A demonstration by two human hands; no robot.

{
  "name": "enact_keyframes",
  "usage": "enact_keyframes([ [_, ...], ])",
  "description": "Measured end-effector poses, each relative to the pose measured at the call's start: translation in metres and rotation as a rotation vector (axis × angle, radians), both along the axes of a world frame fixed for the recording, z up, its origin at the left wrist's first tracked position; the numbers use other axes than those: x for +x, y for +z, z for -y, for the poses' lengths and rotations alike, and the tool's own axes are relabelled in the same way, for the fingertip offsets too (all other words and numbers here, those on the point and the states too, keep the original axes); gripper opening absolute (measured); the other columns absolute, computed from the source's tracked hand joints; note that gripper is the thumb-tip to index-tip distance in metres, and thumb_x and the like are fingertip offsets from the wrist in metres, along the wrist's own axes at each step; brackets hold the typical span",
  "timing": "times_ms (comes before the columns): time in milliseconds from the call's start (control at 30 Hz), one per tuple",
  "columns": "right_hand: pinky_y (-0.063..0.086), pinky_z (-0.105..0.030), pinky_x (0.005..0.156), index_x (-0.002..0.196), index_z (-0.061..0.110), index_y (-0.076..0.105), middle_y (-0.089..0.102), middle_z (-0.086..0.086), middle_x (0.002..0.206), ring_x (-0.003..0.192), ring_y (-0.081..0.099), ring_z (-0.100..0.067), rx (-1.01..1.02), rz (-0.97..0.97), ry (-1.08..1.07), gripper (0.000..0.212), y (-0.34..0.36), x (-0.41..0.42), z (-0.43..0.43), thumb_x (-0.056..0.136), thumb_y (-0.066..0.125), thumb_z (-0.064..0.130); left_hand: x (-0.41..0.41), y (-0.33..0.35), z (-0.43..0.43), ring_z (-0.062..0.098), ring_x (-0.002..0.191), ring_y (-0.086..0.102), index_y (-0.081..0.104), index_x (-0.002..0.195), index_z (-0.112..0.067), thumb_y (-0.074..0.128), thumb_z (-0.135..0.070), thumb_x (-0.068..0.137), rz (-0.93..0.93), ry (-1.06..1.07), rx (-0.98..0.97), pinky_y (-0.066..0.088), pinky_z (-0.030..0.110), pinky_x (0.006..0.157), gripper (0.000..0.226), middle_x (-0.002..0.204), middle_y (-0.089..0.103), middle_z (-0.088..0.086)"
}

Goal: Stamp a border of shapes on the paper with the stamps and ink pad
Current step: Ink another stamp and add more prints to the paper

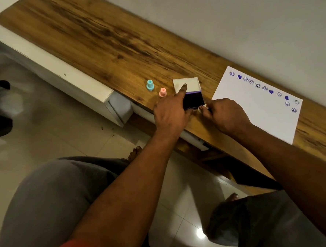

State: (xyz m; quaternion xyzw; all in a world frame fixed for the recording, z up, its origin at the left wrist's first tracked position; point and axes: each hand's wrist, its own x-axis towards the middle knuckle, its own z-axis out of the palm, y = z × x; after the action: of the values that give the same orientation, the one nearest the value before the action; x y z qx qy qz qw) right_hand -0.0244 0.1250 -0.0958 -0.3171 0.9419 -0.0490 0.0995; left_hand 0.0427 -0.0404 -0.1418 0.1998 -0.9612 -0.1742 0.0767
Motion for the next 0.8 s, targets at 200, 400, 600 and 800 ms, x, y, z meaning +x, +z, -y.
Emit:
enact_keyframes([
  [200, 0.042, -0.029, 0.068, 0.111, 0.014, 0.068, 0.07, -0.009, 0.091, 0.076, 0.062, -0.02, 0.059, 0.037, 0.006, 0.052, 0.001, -0.006, -0.004, 0.105, 0.038, 0.055, -0.019, 0.007, 0.009, 0.024, 0.127, 0.062, 0.052, 0.153, -0.033, 0.078, -0.06, 0.086, 0.13, 0.012, 0.079, 0.049, 0.038, 0.088, 0.077, 0.14, 0.066, 0.001],
  [400, 0.036, -0.032, 0.06, 0.083, 0.018, 0.057, 0.057, -0.008, 0.073, 0.071, 0.058, -0.03, -0.012, -0.117, 0.066, 0.046, 0.059, -0.025, 0.018, 0.107, 0.037, 0.052, -0.018, 0.015, 0.01, 0.024, 0.124, 0.064, 0.061, 0.145, -0.031, 0.083, -0.057, 0.083, 0.149, 0.018, 0.173, 0.045, 0.034, 0.083, 0.071, 0.134, 0.069, 0.002],
  [600, 0.027, -0.03, 0.059, 0.078, 0.018, 0.058, 0.044, 0.002, 0.064, 0.056, 0.039, -0.021, -0.38, -0.625, -0.072, 0.053, 0.108, -0.044, 0.051, 0.106, 0.035, 0.057, -0.017, 0.021, 0.011, 0.025, 0.126, 0.061, 0.059, 0.147, -0.031, 0.083, -0.058, 0.083, 0.181, 0.037, 0.217, 0.044, 0.035, 0.085, 0.074, 0.138, 0.066, 0.002],
  [800, 0.056, -0.042, 0.086, 0.125, 0.006, 0.063, 0.069, -0.017, 0.117, 0.101, 0.067, -0.034, 0.24, -0.012, -0.027, 0.036, -0.002, -0.007, 0.059, 0.103, 0.055, 0.033, -0.018, 0.026, 0.008, 0.025, 0.111, 0.068, 0.069, 0.131, -0.029, 0.08, -0.046, 0.09, 0.184, 0.106, 0.17, 0.043, 0.036, 0.075, 0.046, 0.121, 0.073, 0.001],
])
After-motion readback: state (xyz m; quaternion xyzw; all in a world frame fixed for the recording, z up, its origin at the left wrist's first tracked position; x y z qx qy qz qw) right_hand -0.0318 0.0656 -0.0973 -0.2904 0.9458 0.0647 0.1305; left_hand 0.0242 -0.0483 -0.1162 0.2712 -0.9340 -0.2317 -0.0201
